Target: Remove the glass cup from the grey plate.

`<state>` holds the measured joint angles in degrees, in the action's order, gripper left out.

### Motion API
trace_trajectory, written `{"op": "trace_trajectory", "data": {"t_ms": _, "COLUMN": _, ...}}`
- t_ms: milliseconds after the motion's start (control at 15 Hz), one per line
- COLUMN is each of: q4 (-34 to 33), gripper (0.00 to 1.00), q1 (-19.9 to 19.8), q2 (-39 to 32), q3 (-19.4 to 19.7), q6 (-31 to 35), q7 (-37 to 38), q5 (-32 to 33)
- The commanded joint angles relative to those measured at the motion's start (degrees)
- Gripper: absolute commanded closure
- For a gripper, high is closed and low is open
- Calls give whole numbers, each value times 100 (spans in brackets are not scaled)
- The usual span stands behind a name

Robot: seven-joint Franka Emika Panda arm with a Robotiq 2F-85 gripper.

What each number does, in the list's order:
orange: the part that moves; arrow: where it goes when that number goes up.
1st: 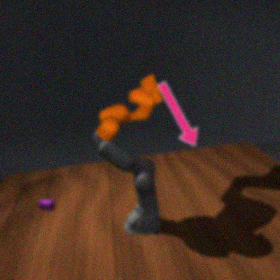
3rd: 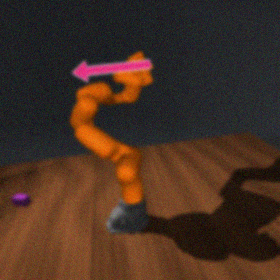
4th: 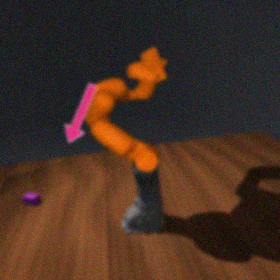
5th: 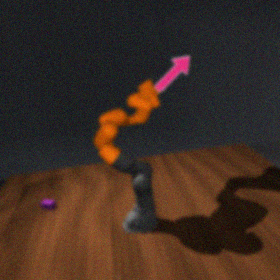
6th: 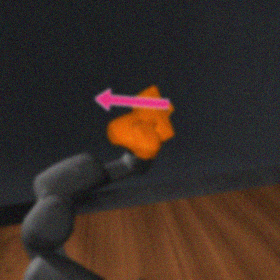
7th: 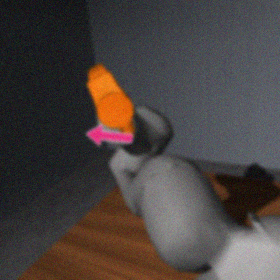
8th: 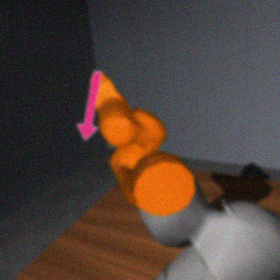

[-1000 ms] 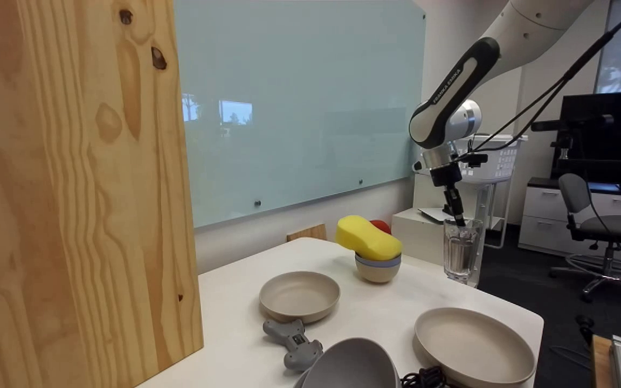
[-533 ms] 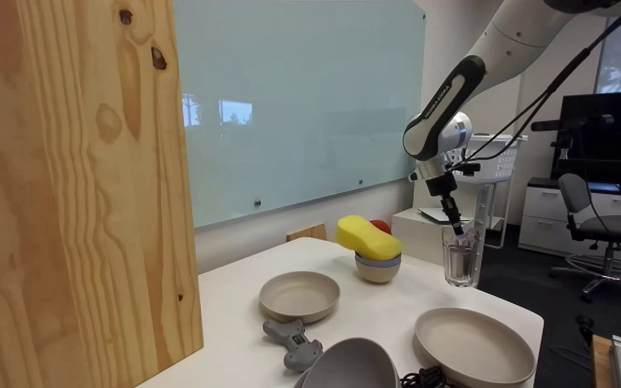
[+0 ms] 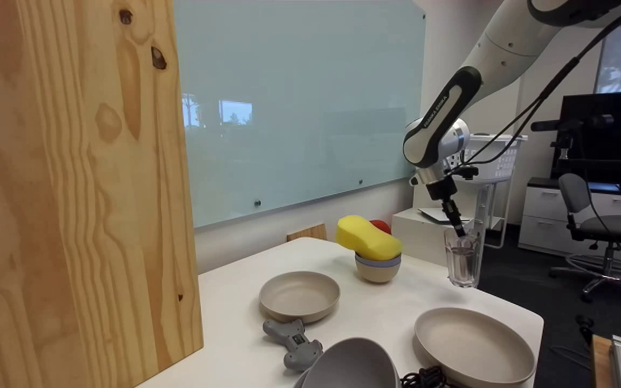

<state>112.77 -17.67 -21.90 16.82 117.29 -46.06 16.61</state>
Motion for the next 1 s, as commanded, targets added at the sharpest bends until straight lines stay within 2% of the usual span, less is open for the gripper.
{"op": "trace_trajectory", "data": {"t_ms": 0, "q4": -269, "gripper": 99, "q1": -170, "q2": -289, "q3": -122, "q6": 150, "q7": 83, "q5": 105}}
{"op": "trace_trajectory", "data": {"t_ms": 533, "q4": -291, "gripper": 99, "q1": -372, "q2": -430, "q3": -325, "q6": 884, "q7": 218, "q5": -322}}
{"op": "trace_trajectory", "data": {"t_ms": 933, "q4": -204, "gripper": 99, "q1": -539, "q2": -504, "q3": -528, "q6": 1093, "q7": 185, "q5": -884}}
